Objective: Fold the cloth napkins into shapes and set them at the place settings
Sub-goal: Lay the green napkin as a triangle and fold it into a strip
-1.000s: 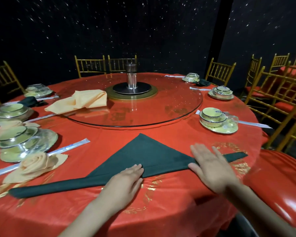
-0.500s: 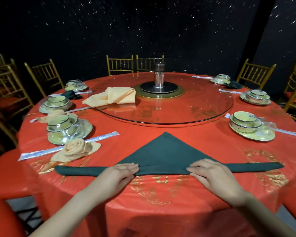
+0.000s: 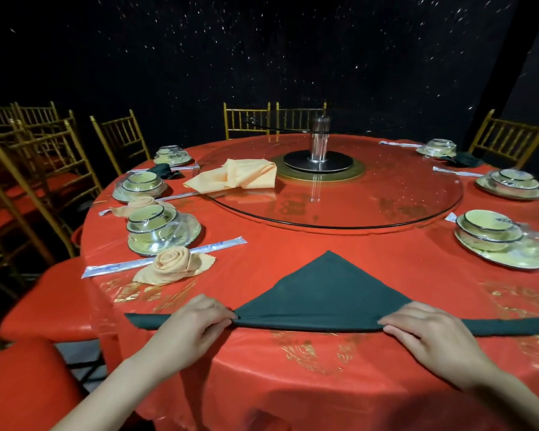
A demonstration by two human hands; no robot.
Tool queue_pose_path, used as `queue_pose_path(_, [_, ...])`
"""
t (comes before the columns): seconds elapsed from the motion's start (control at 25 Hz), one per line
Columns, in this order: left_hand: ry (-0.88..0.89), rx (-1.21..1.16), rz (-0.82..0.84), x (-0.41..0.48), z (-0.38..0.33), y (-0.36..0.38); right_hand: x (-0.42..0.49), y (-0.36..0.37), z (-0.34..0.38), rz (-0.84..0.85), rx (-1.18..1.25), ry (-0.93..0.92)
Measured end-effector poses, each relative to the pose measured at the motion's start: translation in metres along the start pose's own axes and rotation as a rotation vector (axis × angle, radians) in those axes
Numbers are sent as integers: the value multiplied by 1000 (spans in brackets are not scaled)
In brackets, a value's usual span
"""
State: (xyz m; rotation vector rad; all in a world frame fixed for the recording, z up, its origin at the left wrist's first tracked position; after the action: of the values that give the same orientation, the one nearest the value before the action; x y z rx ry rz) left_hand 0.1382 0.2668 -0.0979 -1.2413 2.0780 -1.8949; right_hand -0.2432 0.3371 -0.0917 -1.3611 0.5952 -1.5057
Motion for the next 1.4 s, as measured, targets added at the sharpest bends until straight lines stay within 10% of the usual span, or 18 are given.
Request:
queue_pose_path(0.32, [-342, 144, 105, 33, 15, -1, 32, 7, -10, 175, 87, 301])
queue_pose_path(0.64, [33, 88, 214, 111, -115, 83, 26, 14, -1, 20, -22, 268])
queue_pose_path(0.92, [84, 159, 254, 116, -122, 117, -7, 8, -32, 333, -143, 330])
queue_pose_path(1.4, [24, 126, 383, 113, -120, 113, -51, -41, -109, 345, -292, 639])
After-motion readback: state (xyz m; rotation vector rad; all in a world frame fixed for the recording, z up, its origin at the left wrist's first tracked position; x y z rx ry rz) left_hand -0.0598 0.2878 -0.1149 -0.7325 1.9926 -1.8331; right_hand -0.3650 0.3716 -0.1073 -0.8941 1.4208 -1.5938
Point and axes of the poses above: each hand's wrist, its own x-axis towards the middle knuckle, its own y-axis out of the palm, z = x × y, the point moved 2 cm from there along x, towards the middle knuckle, and after that the axes turned 8 degrees about y, right-handed, at the moved point
